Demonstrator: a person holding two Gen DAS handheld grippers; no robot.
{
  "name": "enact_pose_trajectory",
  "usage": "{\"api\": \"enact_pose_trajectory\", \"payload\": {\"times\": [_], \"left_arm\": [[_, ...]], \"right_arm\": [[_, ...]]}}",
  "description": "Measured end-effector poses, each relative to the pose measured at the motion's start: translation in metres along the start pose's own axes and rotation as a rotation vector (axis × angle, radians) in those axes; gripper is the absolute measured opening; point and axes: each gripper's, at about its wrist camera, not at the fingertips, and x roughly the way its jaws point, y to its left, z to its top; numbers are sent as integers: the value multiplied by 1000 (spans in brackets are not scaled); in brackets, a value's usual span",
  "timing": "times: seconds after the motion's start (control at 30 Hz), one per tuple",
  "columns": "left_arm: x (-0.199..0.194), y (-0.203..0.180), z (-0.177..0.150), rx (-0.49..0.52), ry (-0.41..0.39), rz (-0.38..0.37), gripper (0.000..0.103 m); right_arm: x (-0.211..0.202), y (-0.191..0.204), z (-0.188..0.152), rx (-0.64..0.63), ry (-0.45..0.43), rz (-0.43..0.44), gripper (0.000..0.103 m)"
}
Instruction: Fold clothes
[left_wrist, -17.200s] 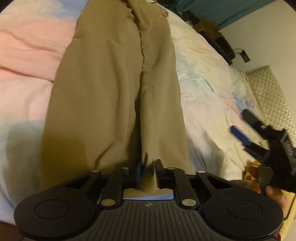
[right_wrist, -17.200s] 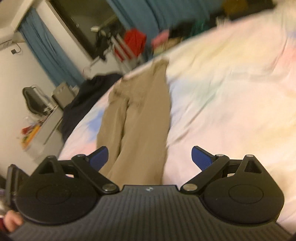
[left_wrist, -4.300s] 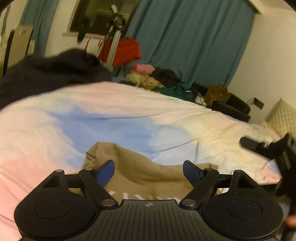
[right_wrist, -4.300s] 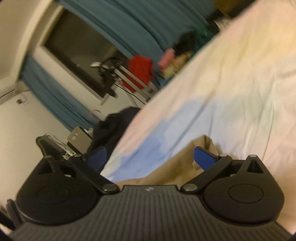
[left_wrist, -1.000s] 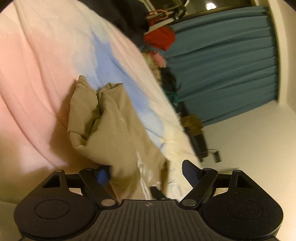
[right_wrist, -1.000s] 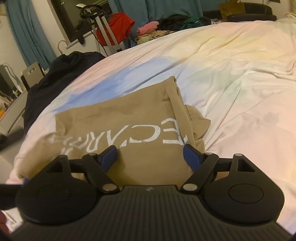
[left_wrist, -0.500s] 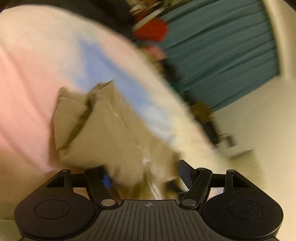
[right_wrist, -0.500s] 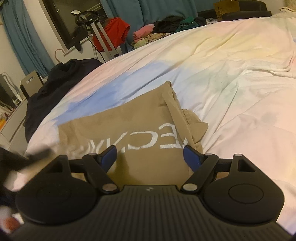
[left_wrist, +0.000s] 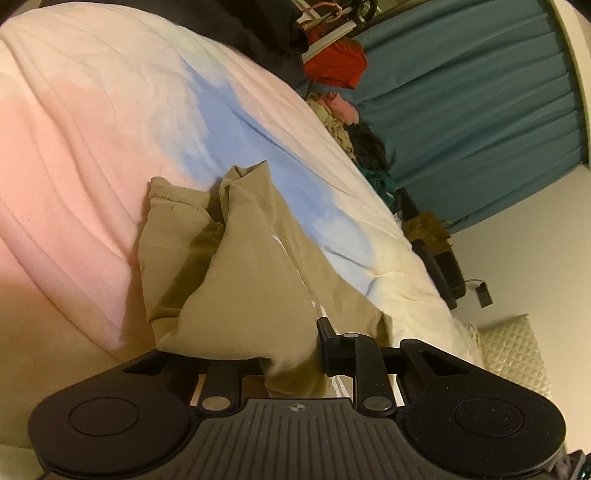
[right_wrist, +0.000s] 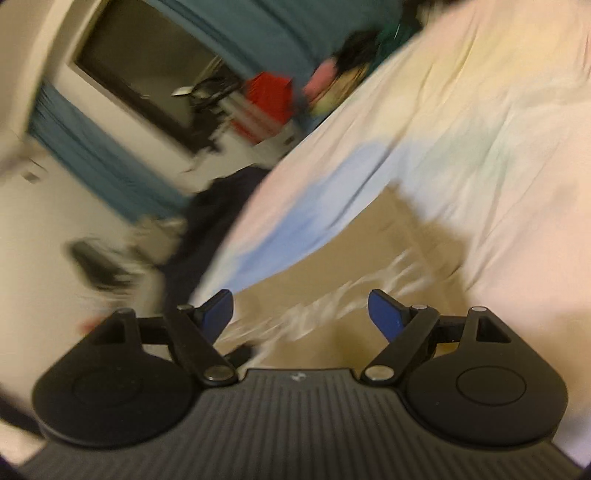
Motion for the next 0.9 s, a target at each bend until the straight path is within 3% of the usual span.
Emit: {"api": "enact_pose_trajectory", "payload": {"times": [0.13,0.2,0.4,0.57,0.73,0.9], "left_arm": [[-11,-1,-4,-21,-16,-39,22],[-13,0,-4,-30,-22,-55,21],[-15,3,-5,-64,-27,-89,20],[-14,7,-1,-102,-34,-137,19],[-19,4,-3,-100,-38,-172,19],[-24,5,-4,-113,-44,-189,19]], "right_arm": [[19,-14,-11,177,159,192,83],[35,-20,-17,233,248,239,83],[84,-42,-38,401,399,326,83],[94,-42,-42,450,410,360,83],[99,-36,-55,447,430,333,83],[89,-57,-47,522,203,254,82]]}}
